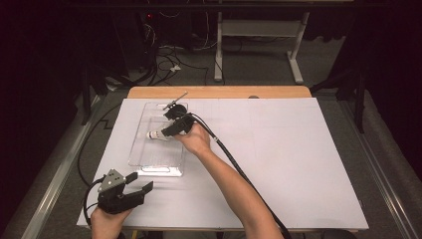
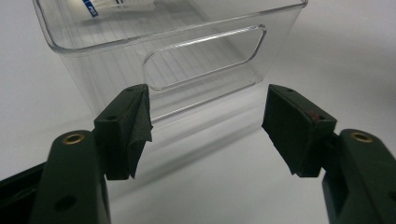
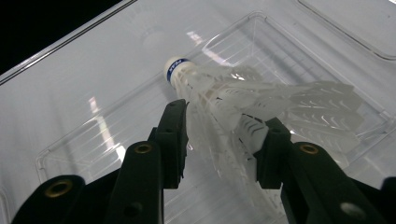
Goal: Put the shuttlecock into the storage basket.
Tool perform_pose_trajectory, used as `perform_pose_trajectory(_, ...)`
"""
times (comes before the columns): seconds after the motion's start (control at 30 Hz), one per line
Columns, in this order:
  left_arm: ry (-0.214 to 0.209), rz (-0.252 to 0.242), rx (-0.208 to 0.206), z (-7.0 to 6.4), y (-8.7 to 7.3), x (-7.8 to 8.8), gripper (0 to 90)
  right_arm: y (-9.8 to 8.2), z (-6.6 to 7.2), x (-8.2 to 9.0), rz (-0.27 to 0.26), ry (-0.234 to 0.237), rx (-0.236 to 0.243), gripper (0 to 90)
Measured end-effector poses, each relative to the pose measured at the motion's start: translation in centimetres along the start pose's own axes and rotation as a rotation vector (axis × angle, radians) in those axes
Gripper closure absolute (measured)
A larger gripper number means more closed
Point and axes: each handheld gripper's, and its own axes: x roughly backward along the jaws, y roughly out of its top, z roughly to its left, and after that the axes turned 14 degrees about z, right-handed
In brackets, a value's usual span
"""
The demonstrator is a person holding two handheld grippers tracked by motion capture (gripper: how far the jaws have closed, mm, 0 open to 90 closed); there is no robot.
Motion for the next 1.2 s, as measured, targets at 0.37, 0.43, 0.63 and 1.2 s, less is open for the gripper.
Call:
perform_pose_trajectory(0.37,0.0,0.0,0.002,0.0,0.0,0.0,33.3,-0.6,-0.6,0.1,0.006,0.013,-0.011,59.8)
perform_pose_trajectory(0.43,0.0,0.0,0.003,0.0,0.0,0.0,33.3,-0.7,-0.7,0.3,0.011,0.015,-0.011,59.8)
perform_pose_trajectory(0.63,-0.001,0.001,0.003,0.0,0.0,0.0,33.3,-1.0,-0.8,0.5,-0.001,0.02,-0.005,60.0)
perform_pose_trajectory(1.2,0.004,0.003,0.004,0.1,0.0,-0.1,33.2,-1.8,-1.1,2.1,-0.021,0.008,-0.017,59.6)
